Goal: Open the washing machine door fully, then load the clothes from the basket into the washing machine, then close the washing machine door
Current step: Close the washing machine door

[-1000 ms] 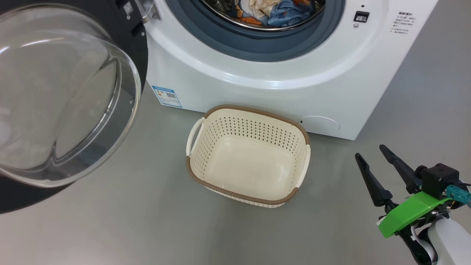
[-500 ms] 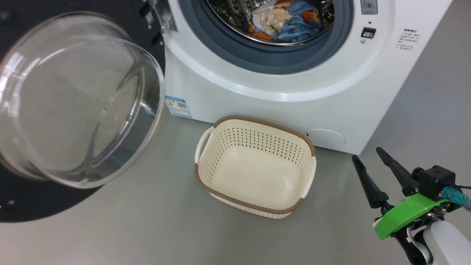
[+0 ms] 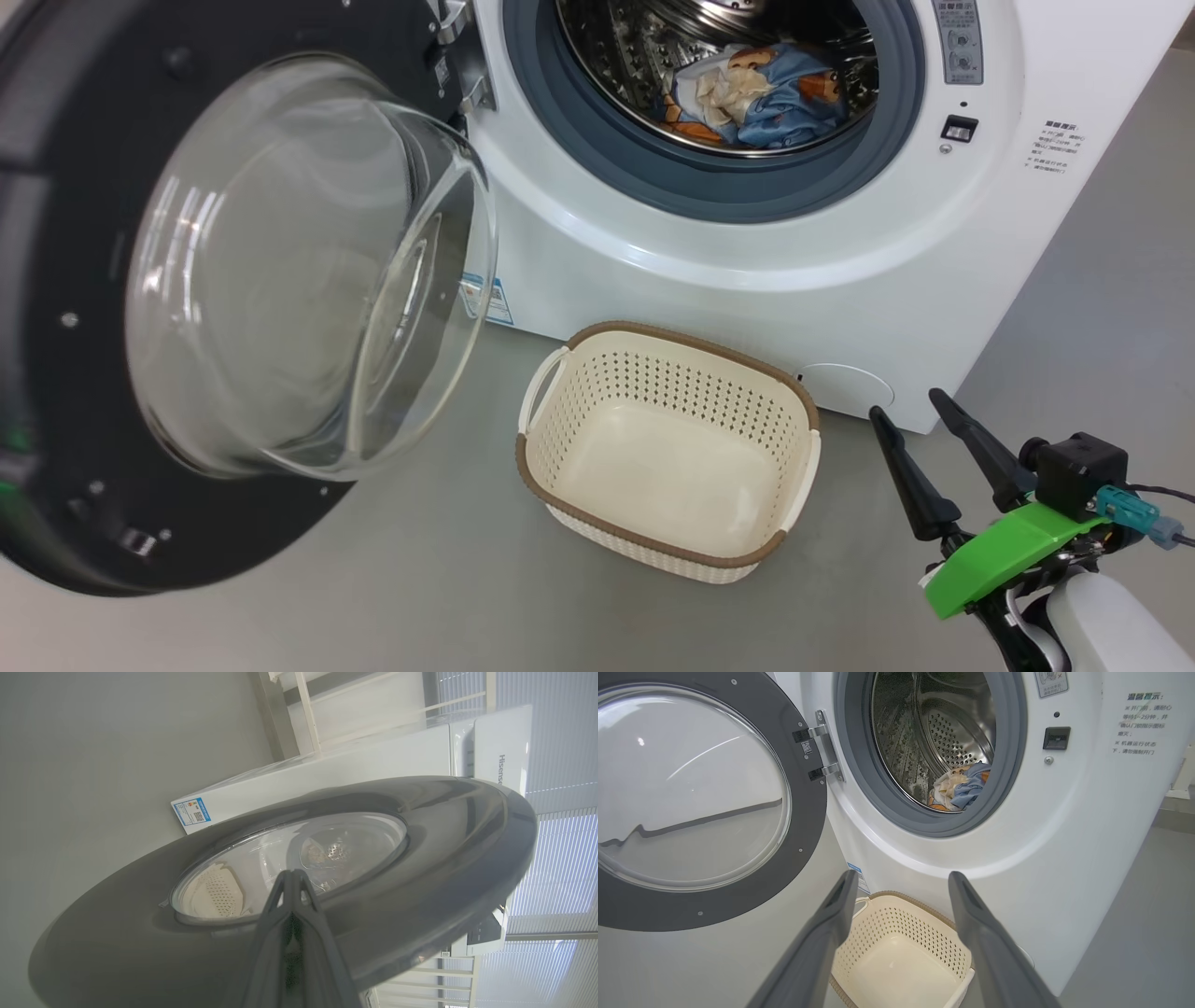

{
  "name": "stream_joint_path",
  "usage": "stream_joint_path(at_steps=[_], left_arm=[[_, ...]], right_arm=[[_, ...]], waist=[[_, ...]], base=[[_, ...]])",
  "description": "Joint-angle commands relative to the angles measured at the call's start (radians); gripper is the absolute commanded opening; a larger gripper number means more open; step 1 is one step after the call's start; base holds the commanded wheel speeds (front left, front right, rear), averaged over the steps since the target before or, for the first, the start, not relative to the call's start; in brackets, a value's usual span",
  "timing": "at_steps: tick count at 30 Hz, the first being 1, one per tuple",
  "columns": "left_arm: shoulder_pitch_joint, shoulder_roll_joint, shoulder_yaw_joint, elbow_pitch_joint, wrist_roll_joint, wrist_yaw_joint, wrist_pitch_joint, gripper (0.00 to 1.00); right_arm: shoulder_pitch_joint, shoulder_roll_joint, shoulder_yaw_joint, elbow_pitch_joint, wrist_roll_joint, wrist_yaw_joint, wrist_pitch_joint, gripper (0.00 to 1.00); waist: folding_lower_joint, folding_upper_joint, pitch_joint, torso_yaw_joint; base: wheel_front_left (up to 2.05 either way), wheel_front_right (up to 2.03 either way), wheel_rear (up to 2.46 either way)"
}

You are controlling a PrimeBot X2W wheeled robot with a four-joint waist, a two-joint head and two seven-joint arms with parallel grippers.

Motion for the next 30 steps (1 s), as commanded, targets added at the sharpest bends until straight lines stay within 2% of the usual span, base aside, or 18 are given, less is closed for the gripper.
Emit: stream_joint_path(at_steps=[1, 7, 11, 21, 30], left_arm=[[0.019, 0.026, 0.013, -0.072, -0.032, 0.01, 0.049, 0.0], [0.108, -0.032, -0.025, -0.28, -0.106, 0.079, 0.205, 0.0], [0.162, -0.065, -0.065, -0.419, -0.118, 0.131, 0.265, 0.0], [0.191, -0.163, -0.123, -0.639, -0.153, 0.215, 0.291, 0.0], [0.172, -0.197, -0.149, -0.691, -0.111, 0.224, 0.24, 0.0]], right_arm=[[0.009, 0.003, 0.014, -0.019, 0.005, 0.002, -0.005, 1.0], [0.016, 0.021, 0.006, -0.019, 0.007, 0.002, -0.005, 1.0], [0.015, 0.029, -0.002, -0.023, 0.007, 0.002, -0.005, 1.0], [0.003, 0.055, -0.01, -0.027, 0.005, 0.002, -0.005, 1.0], [0.001, 0.078, -0.03, -0.031, 0.002, 0.002, -0.005, 1.0]], waist=[[0.0, 0.0, -0.003, -0.001], [0.0, 0.0, -0.008, -0.012], [0.0, 0.0, -0.005, -0.026], [0.0, 0.0, -0.001, -0.098], [0.0, 0.0, 0.008, -0.217]], base=[[0.0, 0.0, 0.0], [0.0, 0.0, 0.0], [0.0, 0.0, 0.0], [0.0, 0.0, 0.0], [0.0, 0.0, 0.0]])
